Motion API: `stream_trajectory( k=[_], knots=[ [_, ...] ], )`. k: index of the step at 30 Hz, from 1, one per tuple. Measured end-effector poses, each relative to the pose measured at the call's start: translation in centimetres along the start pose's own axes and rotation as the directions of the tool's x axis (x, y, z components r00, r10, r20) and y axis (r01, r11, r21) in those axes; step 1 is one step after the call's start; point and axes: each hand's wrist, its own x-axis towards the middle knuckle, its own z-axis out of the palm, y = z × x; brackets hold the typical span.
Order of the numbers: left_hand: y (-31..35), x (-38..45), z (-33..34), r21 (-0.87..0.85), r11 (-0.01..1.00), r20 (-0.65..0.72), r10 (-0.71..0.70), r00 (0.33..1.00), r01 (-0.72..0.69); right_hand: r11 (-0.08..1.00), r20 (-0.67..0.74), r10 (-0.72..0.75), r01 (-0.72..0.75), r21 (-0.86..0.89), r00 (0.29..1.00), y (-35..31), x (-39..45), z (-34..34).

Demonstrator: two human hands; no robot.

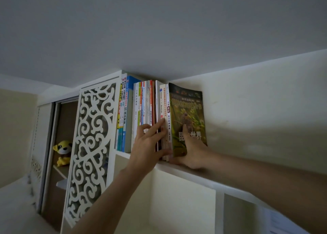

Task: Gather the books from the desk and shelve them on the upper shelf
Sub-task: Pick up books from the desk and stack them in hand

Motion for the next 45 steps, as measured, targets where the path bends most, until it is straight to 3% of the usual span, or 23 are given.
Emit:
stream_trajectory(
  k=[7, 14, 17, 18, 20, 22, 25, 29, 33, 36, 39, 42, 45],
  knots=[
    [-0.8, 0.4, 0.3, -0.048, 0.996, 0.028, 0.073, 0.997, -0.072, 0.986, -0.065, -0.117, 0.124, 0.108, 0.991, 0.3, -1.4, -1.2],
    [0.7, -0.7, -0.9, 0.01, 0.998, 0.062, 0.054, 0.997, -0.055, 0.998, 0.013, -0.033, 0.032, 0.054, 0.999, -1.4, -3.7, -2.8],
    [4.6, -3.1, -3.7, -0.142, 0.984, -0.018, 0.104, 0.994, -0.106, 0.975, -0.17, -0.22, 0.22, -0.023, 0.961, -2.3, -10.5, -4.7],
    [6.5, -4.5, -5.0, -0.215, 0.968, 0.009, 0.132, 0.991, -0.127, 0.961, -0.2, -0.276, 0.274, -0.038, 0.94, -2.2, -13.9, -5.1],
    [10.5, -7.9, -7.0, -0.386, 0.915, 0.187, 0.204, 0.961, -0.119, 0.963, -0.099, -0.268, 0.264, -0.057, 0.958, -1.0, -21.3, -5.2],
    [14.7, -12.1, -6.9, -0.545, 0.838, 0.422, 0.309, 0.852, -0.034, 0.986, 0.089, -0.121, 0.13, -0.105, 0.989, 2.7, -28.0, -3.6],
    [20.6, -20.3, -2.2, -0.586, 0.804, 0.691, 0.434, 0.578, 0.097, 0.965, 0.299, 0.222, -0.164, -0.206, 0.928, 11.0, -37.4, 1.7],
    [27.2, -34.4, 7.4, -0.472, 0.84, 0.879, 0.426, 0.213, 0.268, 0.785, 0.362, 0.619, -0.563, -0.258, 0.697, 20.2, -49.9, 9.4],
    [29.8, -45.0, 12.6, -0.195, 0.843, 0.968, 0.247, -0.038, 0.502, 0.596, 0.426, 0.771, -0.772, -0.22, 0.474, 24.9, -60.3, 18.4],
    [29.6, -51.4, 16.4, 0.008, 0.805, 0.987, 0.088, -0.133, 0.594, 0.431, 0.434, 0.834, -0.893, -0.13, 0.34, 24.5, -62.7, 22.1],
    [27.6, -60.7, 24.8, 0.075, 0.765, 0.979, 0.065, -0.193, 0.64, 0.295, 0.364, 0.886, -0.955, 0.036, 0.288, 23.8, -61.9, 24.6],
    [29.0, -58.7, 25.7, 0.121, 0.702, 0.972, 0.061, -0.229, 0.702, 0.099, 0.443, 0.873, -0.963, 0.25, 0.205, 23.5, -59.8, 27.1],
    [30.9, -54.2, 22.9, 0.21, 0.624, 0.967, -0.017, -0.255, 0.753, -0.027, 0.391, 0.909, -0.917, 0.397, 0.143, 24.4, -58.8, 29.3]
  ],
)
